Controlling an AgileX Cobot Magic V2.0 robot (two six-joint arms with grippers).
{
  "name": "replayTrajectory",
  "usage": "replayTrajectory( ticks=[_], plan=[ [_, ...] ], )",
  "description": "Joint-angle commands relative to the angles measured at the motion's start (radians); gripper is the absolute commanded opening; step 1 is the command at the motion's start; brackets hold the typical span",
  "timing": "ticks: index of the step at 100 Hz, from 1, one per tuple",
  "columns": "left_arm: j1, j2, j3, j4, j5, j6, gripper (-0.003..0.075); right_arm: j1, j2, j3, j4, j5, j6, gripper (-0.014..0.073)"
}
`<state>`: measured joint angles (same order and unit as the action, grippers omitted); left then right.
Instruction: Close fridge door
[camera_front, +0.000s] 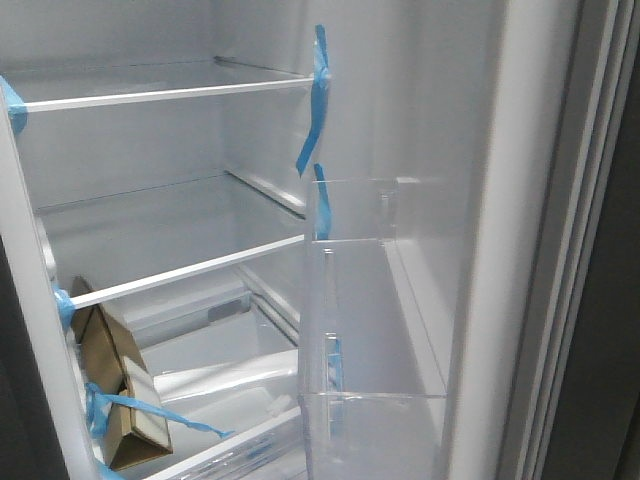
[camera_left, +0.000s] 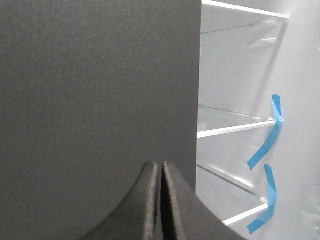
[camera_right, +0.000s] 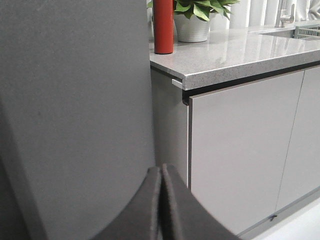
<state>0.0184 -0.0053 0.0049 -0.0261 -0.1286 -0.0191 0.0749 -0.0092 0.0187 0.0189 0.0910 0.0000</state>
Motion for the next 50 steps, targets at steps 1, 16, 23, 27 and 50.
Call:
replayTrajectory(
  ticks=[1,16,23,27,50],
  plan=[
    [-0.008,-0.011,0.035,-0.004,-0.073,-0.004,-0.0020,-0.005,0.027,-0.069,0.042,-0.071,0.000,-0.0046],
    [-0.008,-0.011,0.035,-0.004,-0.073,-0.004,-0.0020,-0.005,0.192,-0.239,0.048,-0.062,0.000,-0.0046],
    [-0.008,-0.011,0.035,-0.004,-0.073,-0.004,-0.0020,-0.005,0.284,-0.328,0.048,-0.052,0.000,-0.0046],
    [-0.008,-0.011,0.035,-0.004,-0.073,-0.004,-0.0020,-0.005,0.330,-0.381,0.048,-0.052,0.000,-0.0046],
    [-0.008,-0.011,0.035,-0.004,-0.073,-0.004,-0.0020,-0.005,0.543,-0.617,0.067,-0.052,0.000,-0.0046]
  ],
)
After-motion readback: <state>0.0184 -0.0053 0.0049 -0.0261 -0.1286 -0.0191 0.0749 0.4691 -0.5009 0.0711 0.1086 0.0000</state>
